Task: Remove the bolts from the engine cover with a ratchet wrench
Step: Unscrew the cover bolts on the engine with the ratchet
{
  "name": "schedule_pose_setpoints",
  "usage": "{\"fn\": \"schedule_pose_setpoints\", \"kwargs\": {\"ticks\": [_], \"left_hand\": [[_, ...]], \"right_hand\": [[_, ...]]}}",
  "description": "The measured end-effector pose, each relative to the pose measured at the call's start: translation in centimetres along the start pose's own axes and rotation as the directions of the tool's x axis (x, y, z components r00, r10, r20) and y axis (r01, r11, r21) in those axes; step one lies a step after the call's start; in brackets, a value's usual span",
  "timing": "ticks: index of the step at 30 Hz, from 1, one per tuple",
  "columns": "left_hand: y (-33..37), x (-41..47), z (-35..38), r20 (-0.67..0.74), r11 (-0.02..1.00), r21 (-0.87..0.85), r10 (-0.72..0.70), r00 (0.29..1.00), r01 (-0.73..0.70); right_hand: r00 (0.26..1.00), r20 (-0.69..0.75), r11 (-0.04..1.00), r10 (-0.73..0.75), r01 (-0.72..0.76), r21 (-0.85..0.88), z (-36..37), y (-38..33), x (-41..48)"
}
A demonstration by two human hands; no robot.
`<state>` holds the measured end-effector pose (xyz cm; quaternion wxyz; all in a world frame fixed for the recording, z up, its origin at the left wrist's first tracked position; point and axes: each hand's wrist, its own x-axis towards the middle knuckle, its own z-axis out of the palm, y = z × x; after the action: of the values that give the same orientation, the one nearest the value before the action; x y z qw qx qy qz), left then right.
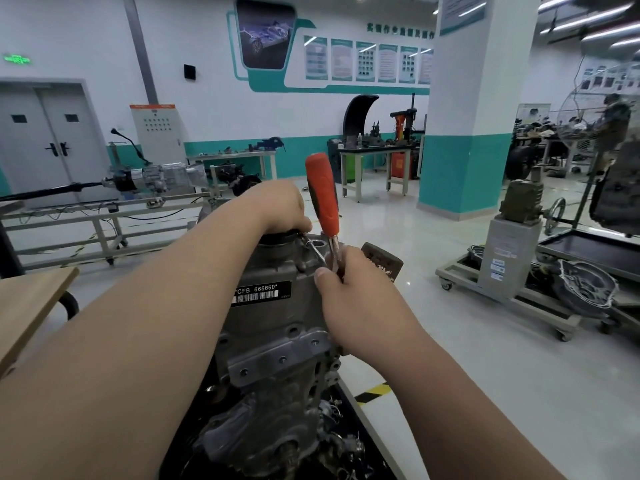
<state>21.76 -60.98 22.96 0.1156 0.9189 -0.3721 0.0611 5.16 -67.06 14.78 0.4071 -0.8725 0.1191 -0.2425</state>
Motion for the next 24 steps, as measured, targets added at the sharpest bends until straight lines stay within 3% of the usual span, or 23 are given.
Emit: {"fn": "schedule_pose_setpoints", "kwargs": {"ticks": [2, 4, 7, 11, 12, 14, 17, 24], "left_hand": [[0.0, 0.1, 0.0, 0.004, 0.999, 0.038, -0.021, 1.0, 0.021], [0.0, 0.1, 0.0, -0.007, 0.997, 0.06, -0.039, 0.999, 0.039], [-0.1, 0.2, 0.1, -0.022, 0.995, 0.085, -0.048, 0.999, 0.049], [0.2, 0.2, 0.1, -0.029, 0.987, 0.146, -0.068, 0.997, 0.071], [0.3, 0.2, 0.1, -0.028, 0.985, 0.153, -0.073, 0.997, 0.077], [0.4, 0.1, 0.1, -0.025, 0.984, 0.157, -0.086, 0.996, 0.089], [0.5, 0.1, -0.1, -0.015, 0.984, 0.15, -0.097, 0.995, 0.098], [0.5, 0.1, -0.4, 0.014, 0.988, 0.139, -0.076, 0.997, 0.073]], "right_hand": [[0.997, 0.012, 0.973, 0.074, -0.074, 0.218, 0.3, 0.1, -0.1], [0.975, 0.081, 0.829, 0.206, -0.217, 0.515, 0.4, -0.1, -0.3], [0.919, 0.278, 0.39, 0.281, -0.374, 0.841, 0.1, -0.8, -0.4], [0.876, 0.428, -0.172, 0.22, -0.397, 0.901, -0.1, -1.1, -0.4], [0.874, 0.437, -0.261, 0.214, -0.38, 0.887, 0.0, -1.0, -0.4], [0.87, 0.437, -0.287, 0.226, -0.37, 0.884, 0.1, -0.9, -0.5], [0.865, 0.437, -0.196, 0.247, -0.397, 0.897, 0.4, -0.7, -0.6], [0.856, 0.448, -0.109, 0.257, -0.435, 0.894, 0.0, -0.3, -0.4]]}}
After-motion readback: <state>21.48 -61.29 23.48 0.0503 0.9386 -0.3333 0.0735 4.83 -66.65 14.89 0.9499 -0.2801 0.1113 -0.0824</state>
